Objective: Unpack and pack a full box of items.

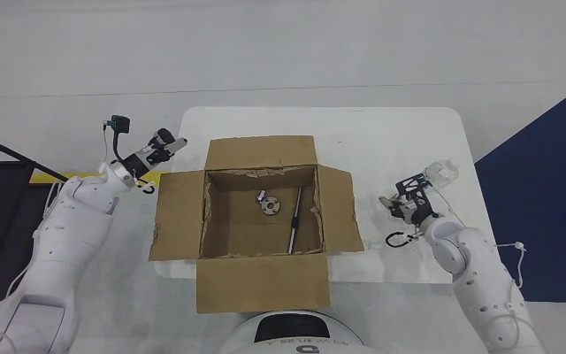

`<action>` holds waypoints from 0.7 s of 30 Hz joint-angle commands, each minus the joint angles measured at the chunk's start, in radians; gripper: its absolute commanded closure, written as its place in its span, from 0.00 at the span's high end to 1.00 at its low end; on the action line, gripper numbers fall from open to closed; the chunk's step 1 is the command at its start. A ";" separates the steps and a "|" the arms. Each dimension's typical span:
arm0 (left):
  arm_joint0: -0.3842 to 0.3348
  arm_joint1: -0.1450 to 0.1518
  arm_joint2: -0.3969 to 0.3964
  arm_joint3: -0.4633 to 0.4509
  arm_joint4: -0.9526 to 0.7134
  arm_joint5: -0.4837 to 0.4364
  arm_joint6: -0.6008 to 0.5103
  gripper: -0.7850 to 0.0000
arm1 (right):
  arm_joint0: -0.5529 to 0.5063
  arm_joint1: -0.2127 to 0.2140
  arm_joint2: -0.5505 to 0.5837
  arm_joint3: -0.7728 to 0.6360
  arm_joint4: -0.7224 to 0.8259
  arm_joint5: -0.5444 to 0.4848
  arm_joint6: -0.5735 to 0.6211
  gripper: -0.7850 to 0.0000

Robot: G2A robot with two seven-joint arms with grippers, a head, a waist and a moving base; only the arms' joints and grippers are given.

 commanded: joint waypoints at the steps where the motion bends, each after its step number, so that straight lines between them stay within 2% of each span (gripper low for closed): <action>1: 0.000 0.000 0.000 0.000 0.000 0.000 0.000 1.00 | -0.011 0.001 0.009 -0.019 -0.004 0.008 -0.004 1.00; 5: 0.000 0.000 0.000 0.000 0.000 0.000 0.000 1.00 | -0.058 0.004 0.034 -0.109 -0.035 0.016 -0.029 1.00; 11: 0.000 0.000 0.000 0.000 0.000 0.000 0.000 1.00 | -0.218 0.009 0.094 -0.306 -0.077 -0.014 -0.147 1.00; 18: 0.000 0.000 0.000 0.000 0.000 0.000 0.000 1.00 | -0.218 0.009 0.094 -0.306 -0.077 -0.014 -0.147 1.00; 21: 0.000 0.000 0.000 0.000 0.000 0.000 0.000 1.00 | -0.193 0.006 0.069 -0.332 -0.043 -0.063 -0.185 1.00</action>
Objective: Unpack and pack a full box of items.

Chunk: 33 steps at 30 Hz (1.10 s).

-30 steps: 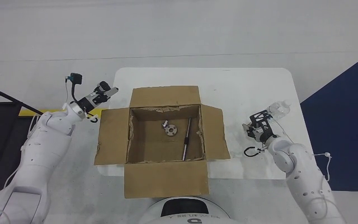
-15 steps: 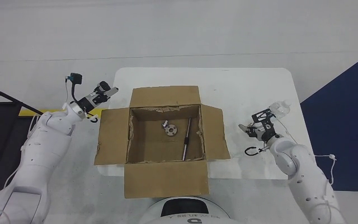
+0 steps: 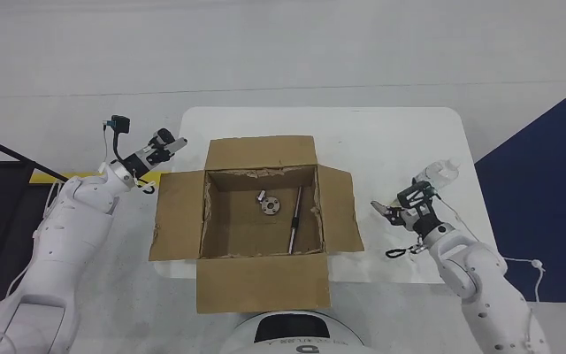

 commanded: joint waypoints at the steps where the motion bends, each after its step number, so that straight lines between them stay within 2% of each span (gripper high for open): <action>1: 0.000 0.000 0.000 0.000 0.000 0.000 0.000 1.00 | 0.021 -0.001 -0.024 -0.041 -0.013 -0.042 -0.024 1.00; 8: 0.000 0.000 0.000 0.000 0.000 0.000 0.000 1.00 | 0.086 -0.011 -0.181 -0.196 -0.108 -0.087 0.020 1.00; 17: 0.000 0.000 0.000 0.000 0.000 0.000 0.000 1.00 | 0.087 -0.011 -0.183 -0.197 -0.106 -0.088 0.017 1.00; 20: 0.000 0.000 0.000 0.000 0.000 0.000 0.000 1.00 | 0.119 -0.013 -0.244 -0.234 -0.164 -0.139 0.028 1.00; 23: 0.000 0.000 0.000 0.000 0.000 0.000 0.000 1.00 | 0.186 -0.019 -0.339 -0.279 -0.227 -0.195 0.065 1.00; 27: 0.000 0.000 0.000 0.000 0.000 0.000 0.000 1.00 | 0.320 -0.043 -0.521 -0.287 -0.305 -0.214 0.219 1.00; 31: 0.000 0.000 0.000 0.000 0.000 0.000 0.000 1.00 | 0.504 -0.093 -0.716 -0.173 -0.314 -0.169 0.411 0.95; 33: 0.000 0.000 0.000 0.000 0.000 0.000 0.000 1.00 | 0.595 -0.126 -0.806 -0.098 -0.298 -0.140 0.492 0.95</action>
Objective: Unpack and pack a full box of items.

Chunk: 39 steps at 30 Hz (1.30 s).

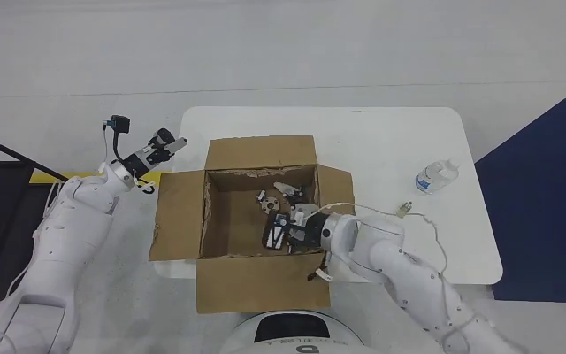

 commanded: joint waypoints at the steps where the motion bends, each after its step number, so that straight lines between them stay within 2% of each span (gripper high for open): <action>1: 0.000 0.000 0.000 0.000 0.000 0.000 0.000 1.00 | 0.103 -0.034 -0.096 0.087 0.015 0.035 0.089 0.96; 5: 0.000 0.000 0.000 0.000 0.000 0.000 0.000 1.00 | 0.241 -0.102 -0.228 0.229 0.027 0.107 0.196 1.00; 10: 0.000 0.000 0.000 0.000 0.000 0.000 0.000 1.00 | 0.359 -0.173 -0.318 0.383 0.149 0.078 0.289 1.00; 17: 0.000 0.000 0.000 0.000 0.000 0.000 0.000 1.00 | 0.448 -0.249 -0.393 0.568 0.208 0.112 0.331 0.88; 20: 0.000 0.000 0.000 0.000 0.000 0.000 0.000 1.00 | 0.468 -0.277 -0.414 0.631 0.223 0.123 0.330 0.73; 22: 0.000 0.000 0.000 0.000 0.000 0.000 0.000 1.00 | 0.477 -0.290 -0.416 0.671 0.240 0.124 0.325 0.50; 30: 0.000 0.000 0.000 0.000 0.000 0.000 0.000 1.00 | 0.487 -0.317 -0.406 0.752 0.288 0.118 0.333 0.50; 31: 0.000 0.000 0.000 0.000 0.000 0.000 0.000 1.00 | 0.487 -0.318 -0.402 0.757 0.291 0.115 0.333 0.53; 35: 0.000 0.000 0.000 0.000 0.000 0.000 0.000 1.00 | 0.479 -0.317 -0.383 0.759 0.300 0.112 0.336 0.57; 37: 0.000 0.000 0.000 0.000 0.000 0.000 0.000 1.00 | 0.471 -0.313 -0.371 0.754 0.298 0.118 0.342 0.67; 39: 0.000 0.000 0.000 0.000 0.000 0.000 0.000 1.00 | 0.462 -0.309 -0.360 0.752 0.295 0.123 0.353 0.71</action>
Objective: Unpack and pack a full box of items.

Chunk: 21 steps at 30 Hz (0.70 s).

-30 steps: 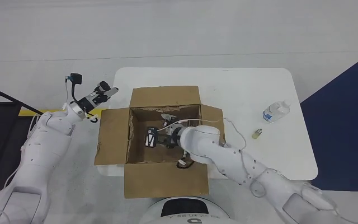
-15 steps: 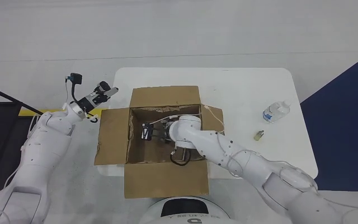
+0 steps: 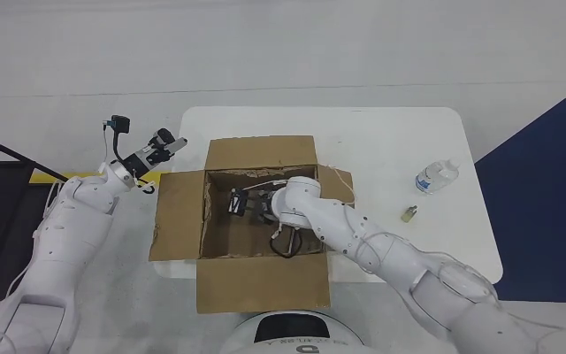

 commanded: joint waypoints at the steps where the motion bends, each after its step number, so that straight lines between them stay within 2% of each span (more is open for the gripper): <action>1: 0.000 0.000 0.000 0.000 0.000 0.000 0.000 1.00 | -0.008 0.003 0.009 -0.001 -0.002 0.000 0.015 0.72; 6: 0.000 0.000 0.000 0.000 0.000 0.000 0.000 1.00 | -0.017 0.001 0.011 0.013 -0.002 -0.006 0.056 0.64; 8: 0.000 0.000 0.000 0.000 0.000 0.000 0.000 1.00 | -0.017 -0.004 0.009 0.020 0.001 -0.006 0.067 0.65; 12: 0.000 0.000 0.000 0.000 0.000 0.000 0.000 1.00 | -0.014 -0.011 0.010 0.031 -0.001 -0.001 0.066 0.49; 18: 0.000 0.000 0.000 0.000 0.000 0.000 0.000 1.00 | -0.009 -0.019 0.018 0.049 -0.022 0.020 0.059 0.46; 21: 0.000 0.000 0.000 0.000 0.000 0.000 0.000 1.00 | -0.008 -0.022 0.021 0.058 -0.023 0.013 0.054 0.37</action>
